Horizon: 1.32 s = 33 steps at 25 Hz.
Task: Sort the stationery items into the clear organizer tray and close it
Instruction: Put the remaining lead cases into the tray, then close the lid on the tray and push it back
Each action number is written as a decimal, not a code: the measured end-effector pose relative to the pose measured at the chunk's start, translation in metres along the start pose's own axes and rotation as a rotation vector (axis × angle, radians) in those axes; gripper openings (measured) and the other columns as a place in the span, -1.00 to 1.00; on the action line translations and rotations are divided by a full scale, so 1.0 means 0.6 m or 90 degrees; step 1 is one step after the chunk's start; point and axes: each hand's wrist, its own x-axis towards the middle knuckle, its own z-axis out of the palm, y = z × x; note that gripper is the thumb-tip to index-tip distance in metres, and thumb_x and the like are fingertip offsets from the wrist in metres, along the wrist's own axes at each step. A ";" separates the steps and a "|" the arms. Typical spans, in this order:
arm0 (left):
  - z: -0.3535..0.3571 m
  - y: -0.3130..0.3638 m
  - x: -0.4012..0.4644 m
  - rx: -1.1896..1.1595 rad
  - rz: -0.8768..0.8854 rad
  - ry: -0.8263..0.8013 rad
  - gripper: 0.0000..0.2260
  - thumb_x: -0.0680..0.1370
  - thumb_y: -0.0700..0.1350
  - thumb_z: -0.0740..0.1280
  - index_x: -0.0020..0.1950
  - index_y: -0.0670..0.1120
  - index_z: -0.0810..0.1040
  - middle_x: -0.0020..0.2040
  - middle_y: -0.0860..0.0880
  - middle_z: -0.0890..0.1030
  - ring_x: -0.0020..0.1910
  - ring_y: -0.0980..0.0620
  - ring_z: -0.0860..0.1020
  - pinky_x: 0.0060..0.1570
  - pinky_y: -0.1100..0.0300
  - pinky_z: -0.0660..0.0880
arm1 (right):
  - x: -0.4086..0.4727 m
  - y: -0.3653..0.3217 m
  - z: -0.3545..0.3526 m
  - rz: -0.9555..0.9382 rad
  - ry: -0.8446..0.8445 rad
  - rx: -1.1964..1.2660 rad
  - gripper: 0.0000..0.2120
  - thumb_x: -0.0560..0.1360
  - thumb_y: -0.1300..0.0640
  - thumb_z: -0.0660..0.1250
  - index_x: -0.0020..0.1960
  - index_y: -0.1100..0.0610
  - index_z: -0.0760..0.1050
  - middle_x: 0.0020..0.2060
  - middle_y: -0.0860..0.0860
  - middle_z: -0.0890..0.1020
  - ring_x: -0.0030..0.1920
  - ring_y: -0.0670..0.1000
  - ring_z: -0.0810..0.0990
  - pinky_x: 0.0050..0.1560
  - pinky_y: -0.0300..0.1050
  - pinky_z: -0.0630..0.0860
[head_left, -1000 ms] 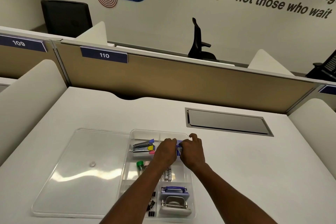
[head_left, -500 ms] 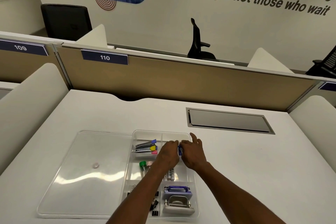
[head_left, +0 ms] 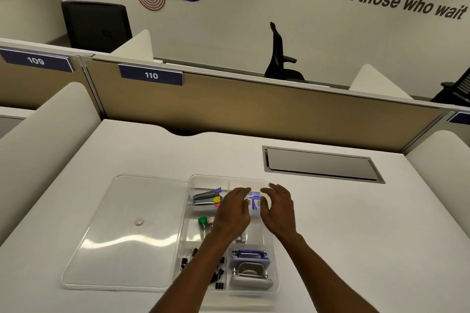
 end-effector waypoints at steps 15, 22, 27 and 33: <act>-0.114 -0.089 -0.148 0.014 -0.195 0.095 -0.39 0.60 0.11 0.27 0.57 -0.07 0.17 0.58 -0.11 0.18 0.55 -0.09 0.18 0.49 0.06 0.17 | -0.142 0.000 0.029 0.172 -0.070 0.132 -0.28 0.62 -0.07 0.21 0.62 0.14 -0.06 0.52 0.15 0.31 0.49 0.18 0.31 0.48 0.12 0.30; -0.212 -0.176 -0.202 0.101 -0.301 0.278 -0.49 0.57 0.01 0.33 0.46 -0.17 0.36 0.44 -0.23 0.39 0.48 -0.20 0.27 0.45 -0.07 0.26 | -0.184 -0.107 0.036 -0.070 0.014 0.077 -0.33 0.56 -0.05 0.35 0.57 0.10 0.19 0.53 0.13 0.27 0.55 0.13 0.19 0.52 0.07 0.21; -0.279 -0.265 -0.254 0.235 -0.561 0.238 -0.15 0.42 0.14 0.48 0.56 -0.06 0.12 0.57 -0.29 -0.01 0.56 -0.30 -0.07 0.48 -0.22 0.05 | -0.255 -0.202 0.093 -0.316 -0.113 0.006 -0.39 0.58 -0.17 0.23 0.54 0.07 0.28 0.54 0.07 0.28 0.59 0.12 0.10 0.55 0.07 0.12; -0.301 -0.311 -0.304 0.295 -0.576 0.247 0.01 0.27 0.34 0.49 0.52 -0.14 0.17 0.40 -0.25 0.31 0.36 -0.28 0.29 0.28 -0.14 0.36 | -0.278 -0.264 0.140 -0.522 -0.332 -0.250 -0.52 0.62 -0.11 0.13 0.34 0.20 0.49 0.46 0.14 0.40 0.60 0.25 -0.12 0.52 0.35 -0.16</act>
